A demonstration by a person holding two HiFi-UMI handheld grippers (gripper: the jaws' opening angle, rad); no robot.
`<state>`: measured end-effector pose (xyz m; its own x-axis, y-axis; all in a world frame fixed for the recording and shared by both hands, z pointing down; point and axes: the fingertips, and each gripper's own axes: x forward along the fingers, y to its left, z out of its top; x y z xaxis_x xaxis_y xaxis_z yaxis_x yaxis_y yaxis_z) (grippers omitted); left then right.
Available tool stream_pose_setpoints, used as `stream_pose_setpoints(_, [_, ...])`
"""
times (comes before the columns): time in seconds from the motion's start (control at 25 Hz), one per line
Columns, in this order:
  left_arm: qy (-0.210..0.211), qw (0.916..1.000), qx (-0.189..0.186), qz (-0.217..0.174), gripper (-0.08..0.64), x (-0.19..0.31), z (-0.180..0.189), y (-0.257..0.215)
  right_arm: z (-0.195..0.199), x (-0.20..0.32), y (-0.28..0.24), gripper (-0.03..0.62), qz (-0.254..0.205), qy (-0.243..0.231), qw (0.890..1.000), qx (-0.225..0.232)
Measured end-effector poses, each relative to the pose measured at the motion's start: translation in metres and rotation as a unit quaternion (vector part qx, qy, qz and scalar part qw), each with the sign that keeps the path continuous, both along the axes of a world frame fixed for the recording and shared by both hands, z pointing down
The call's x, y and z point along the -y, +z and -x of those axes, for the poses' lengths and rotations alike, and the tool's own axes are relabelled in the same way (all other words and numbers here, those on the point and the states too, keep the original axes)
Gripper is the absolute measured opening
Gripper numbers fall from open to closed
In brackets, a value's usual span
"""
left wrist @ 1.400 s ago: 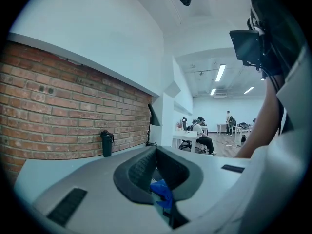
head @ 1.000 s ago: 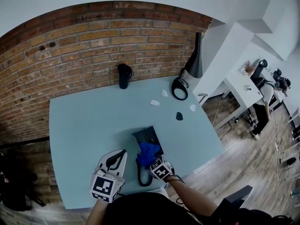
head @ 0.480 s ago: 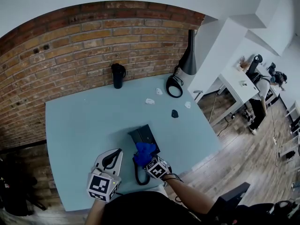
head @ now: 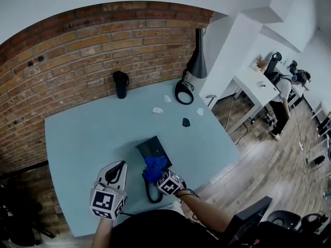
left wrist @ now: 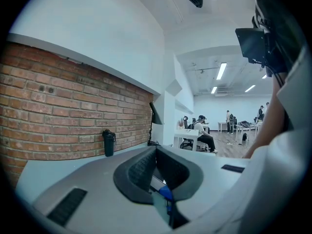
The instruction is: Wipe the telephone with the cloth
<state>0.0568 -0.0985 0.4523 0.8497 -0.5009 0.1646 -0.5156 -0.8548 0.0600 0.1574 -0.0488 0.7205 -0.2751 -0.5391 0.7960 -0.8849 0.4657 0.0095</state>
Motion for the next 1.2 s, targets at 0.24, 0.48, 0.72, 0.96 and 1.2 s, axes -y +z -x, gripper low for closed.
stream_pose_setpoints(0.24, [0.003, 1.0000, 0.001, -0.005, 0.011, 0.003, -0.008, -0.002, 0.001, -0.010, 0.004, 0.132, 0.009, -0.008, 1.000, -0.005])
stream_pose_setpoints(0.48, [0.011, 0.9999, 0.008, 0.004, 0.011, -0.012, -0.017, 0.006, -0.005, -0.018, 0.005, 0.133, 0.041, 0.002, 0.999, 0.033])
stream_pose_setpoints(0.72, [0.013, 0.9998, 0.016, 0.001, 0.011, -0.010, -0.015, 0.002, -0.026, 0.005, -0.029, 0.132, 0.010, 0.013, 0.999, 0.039])
stream_pose_setpoints(0.96, [0.006, 0.9999, 0.011, 0.006, 0.011, -0.005, -0.009, 0.004, -0.055, 0.059, -0.110, 0.135, -0.077, -0.025, 0.996, -0.030])
stream_pose_setpoints(1.2, [0.005, 0.9998, 0.018, 0.006, 0.011, -0.003, -0.010, 0.006, -0.063, 0.123, -0.174, 0.137, -0.141, -0.044, 0.988, -0.037])
